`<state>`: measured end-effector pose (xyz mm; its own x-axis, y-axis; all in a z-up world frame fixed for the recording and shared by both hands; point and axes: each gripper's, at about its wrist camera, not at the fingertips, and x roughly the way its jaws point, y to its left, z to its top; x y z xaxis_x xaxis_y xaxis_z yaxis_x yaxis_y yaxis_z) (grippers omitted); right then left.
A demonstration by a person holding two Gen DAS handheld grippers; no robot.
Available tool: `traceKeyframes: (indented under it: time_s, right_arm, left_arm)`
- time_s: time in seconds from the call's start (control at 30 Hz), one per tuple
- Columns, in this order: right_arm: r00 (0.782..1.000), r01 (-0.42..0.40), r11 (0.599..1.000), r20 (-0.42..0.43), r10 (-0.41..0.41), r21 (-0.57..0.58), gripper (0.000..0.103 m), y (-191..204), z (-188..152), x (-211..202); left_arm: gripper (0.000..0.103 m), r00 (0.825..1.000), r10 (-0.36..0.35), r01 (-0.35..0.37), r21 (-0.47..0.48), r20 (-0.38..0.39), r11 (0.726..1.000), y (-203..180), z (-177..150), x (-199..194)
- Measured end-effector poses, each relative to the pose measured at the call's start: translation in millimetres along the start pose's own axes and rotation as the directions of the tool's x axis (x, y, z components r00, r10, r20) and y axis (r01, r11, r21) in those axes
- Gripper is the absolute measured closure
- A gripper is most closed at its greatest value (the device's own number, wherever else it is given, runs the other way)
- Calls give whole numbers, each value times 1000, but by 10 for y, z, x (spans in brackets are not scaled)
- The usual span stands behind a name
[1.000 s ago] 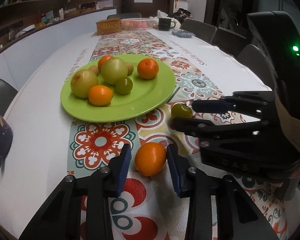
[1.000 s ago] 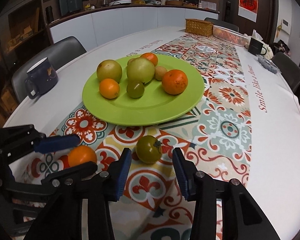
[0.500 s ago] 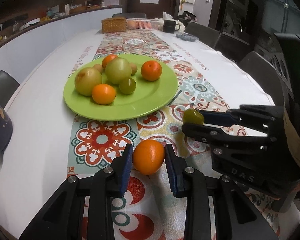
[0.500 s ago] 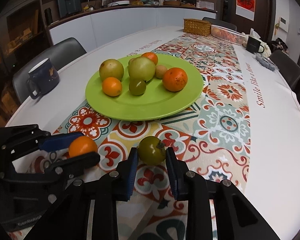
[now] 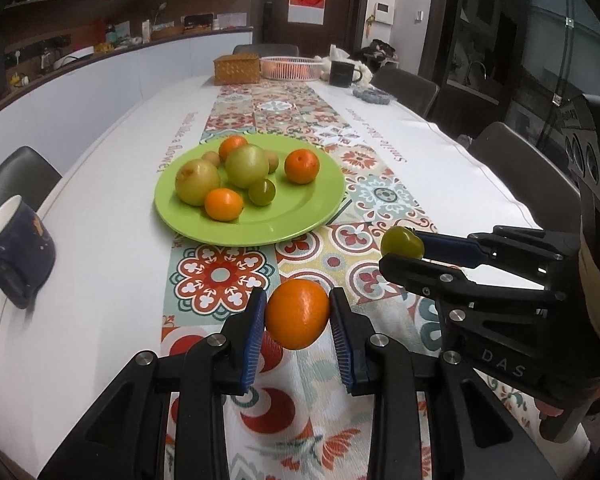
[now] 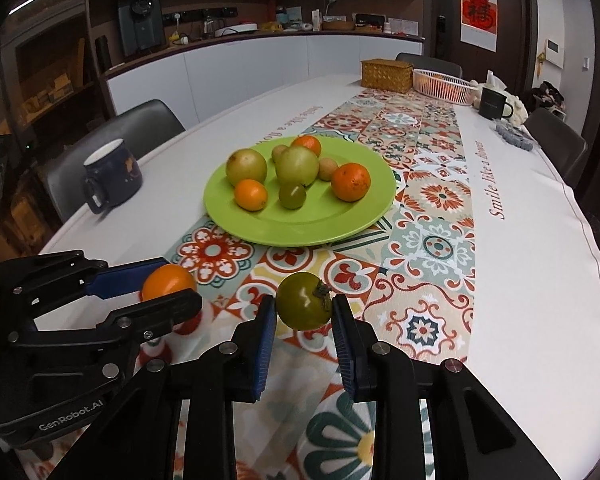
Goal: Organize fruits
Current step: 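Carry the tangerine and green tomato onto the green plate and open both tools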
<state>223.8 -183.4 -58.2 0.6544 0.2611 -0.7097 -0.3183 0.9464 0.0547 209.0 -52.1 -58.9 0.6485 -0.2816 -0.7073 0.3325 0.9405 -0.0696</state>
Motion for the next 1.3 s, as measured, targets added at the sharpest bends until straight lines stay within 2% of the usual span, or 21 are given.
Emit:
traceKeyframes:
  time_s: [0.4, 0.83, 1.3]
  right_arm:
    - [997, 4, 1000, 72, -5, 6, 74, 119, 68, -397]
    - [987, 28, 1000, 158, -27, -2, 74, 199, 275, -726]
    - [980, 67, 997, 191, -59, -35, 74, 183, 720, -622]
  left_arm:
    - [71, 998, 20, -20, -1, 66, 1000, -34, 57, -410]
    - [71, 989, 33, -34, 10, 144, 999, -34, 284, -716]
    - [71, 982, 51, -52, -3, 184, 999, 144, 713, -667]
